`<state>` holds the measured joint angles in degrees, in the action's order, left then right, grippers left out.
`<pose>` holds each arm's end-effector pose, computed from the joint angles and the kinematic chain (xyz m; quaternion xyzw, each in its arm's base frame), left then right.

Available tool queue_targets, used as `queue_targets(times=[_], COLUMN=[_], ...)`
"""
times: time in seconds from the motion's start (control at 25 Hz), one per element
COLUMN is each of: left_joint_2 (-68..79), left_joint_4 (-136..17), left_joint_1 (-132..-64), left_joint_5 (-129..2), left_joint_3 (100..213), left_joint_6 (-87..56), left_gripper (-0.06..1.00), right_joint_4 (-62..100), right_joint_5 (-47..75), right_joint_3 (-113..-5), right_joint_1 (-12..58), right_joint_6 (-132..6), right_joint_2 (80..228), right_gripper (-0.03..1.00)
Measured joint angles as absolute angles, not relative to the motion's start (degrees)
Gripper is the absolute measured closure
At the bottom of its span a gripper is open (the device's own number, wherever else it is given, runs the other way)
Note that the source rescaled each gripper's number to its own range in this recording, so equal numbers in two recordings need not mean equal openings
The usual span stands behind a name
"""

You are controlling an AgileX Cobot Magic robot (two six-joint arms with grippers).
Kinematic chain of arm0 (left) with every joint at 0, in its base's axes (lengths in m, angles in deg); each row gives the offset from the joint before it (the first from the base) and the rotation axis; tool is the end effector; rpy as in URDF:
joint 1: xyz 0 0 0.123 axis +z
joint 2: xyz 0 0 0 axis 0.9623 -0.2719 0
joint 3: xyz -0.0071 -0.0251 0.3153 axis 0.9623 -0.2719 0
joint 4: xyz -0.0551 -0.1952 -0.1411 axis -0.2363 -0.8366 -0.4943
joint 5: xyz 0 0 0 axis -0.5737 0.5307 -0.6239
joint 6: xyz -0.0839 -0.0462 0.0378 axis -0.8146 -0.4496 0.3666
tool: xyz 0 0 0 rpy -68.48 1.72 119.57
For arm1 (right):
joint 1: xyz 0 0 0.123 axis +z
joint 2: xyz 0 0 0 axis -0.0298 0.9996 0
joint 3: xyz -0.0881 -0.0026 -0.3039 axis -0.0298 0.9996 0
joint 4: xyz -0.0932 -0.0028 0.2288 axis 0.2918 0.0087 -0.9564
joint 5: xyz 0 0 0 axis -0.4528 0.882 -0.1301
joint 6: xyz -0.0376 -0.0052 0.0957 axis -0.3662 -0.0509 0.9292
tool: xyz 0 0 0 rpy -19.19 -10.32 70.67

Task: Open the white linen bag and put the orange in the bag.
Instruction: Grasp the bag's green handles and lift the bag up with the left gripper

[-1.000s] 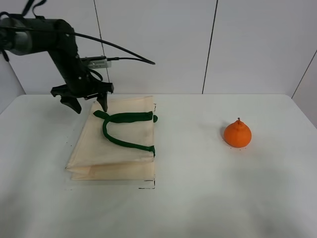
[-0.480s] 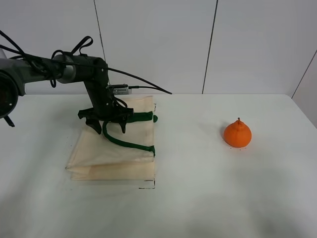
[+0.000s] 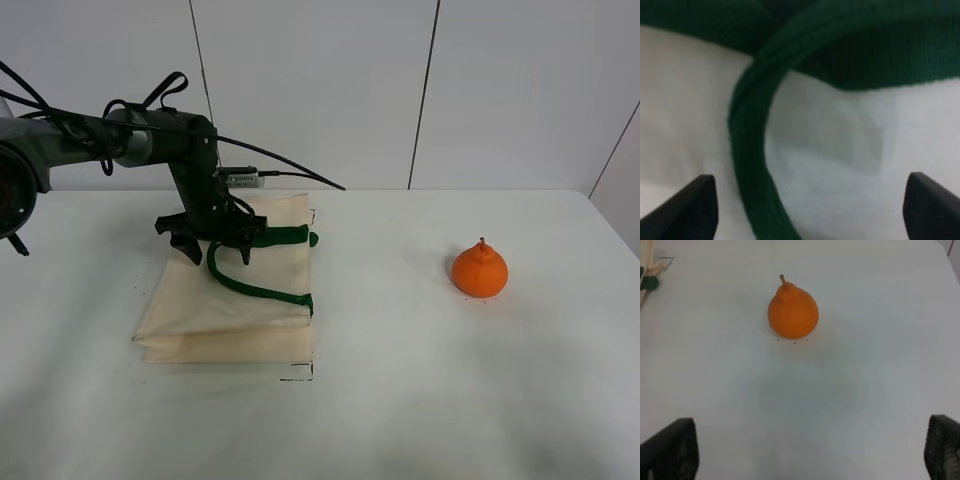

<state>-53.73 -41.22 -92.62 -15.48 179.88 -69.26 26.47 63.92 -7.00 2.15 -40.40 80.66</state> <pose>0.4740 -0.1508 0.1503 0.0113 0.9918 -0.0070 0.1267 -0.0279 -0.0019 0.2701 -0.0285 0.8451 0.0180 0.5336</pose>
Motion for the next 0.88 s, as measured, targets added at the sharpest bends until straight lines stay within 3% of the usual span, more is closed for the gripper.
queue_targets(times=[0.36,0.48,0.6,0.8,0.88], left_joint_2=[-56.11,-56.11,-56.11,-56.11,-56.11], left_joint_4=[-41.81,-41.81,-41.81,-41.79,-41.79], left_joint_1=[-91.91,-91.91,-91.91,-91.73,-91.69], left_joint_5=[-15.20,-15.20,-14.97,-13.76,-13.51], left_joint_3=[179.98,179.98,179.98,179.98,179.98], left_joint_6=[-70.08,-70.08,-70.86,-73.10,-73.14], left_gripper=[-0.05,0.02,0.26,0.90,0.94], right_joint_4=[26.47,26.47,26.47,26.47,26.47], right_joint_5=[63.92,63.92,63.92,63.92,63.92], right_joint_3=[-7.00,-7.00,-7.00,-7.00,-7.00], right_joint_1=[2.15,2.15,2.15,2.15,2.15], right_joint_6=[-40.40,-40.40,-40.40,-40.40,-40.40], right_joint_2=[80.66,80.66,80.66,80.66,80.66], right_gripper=[-0.03,-0.03,-0.03,-0.03,-0.03])
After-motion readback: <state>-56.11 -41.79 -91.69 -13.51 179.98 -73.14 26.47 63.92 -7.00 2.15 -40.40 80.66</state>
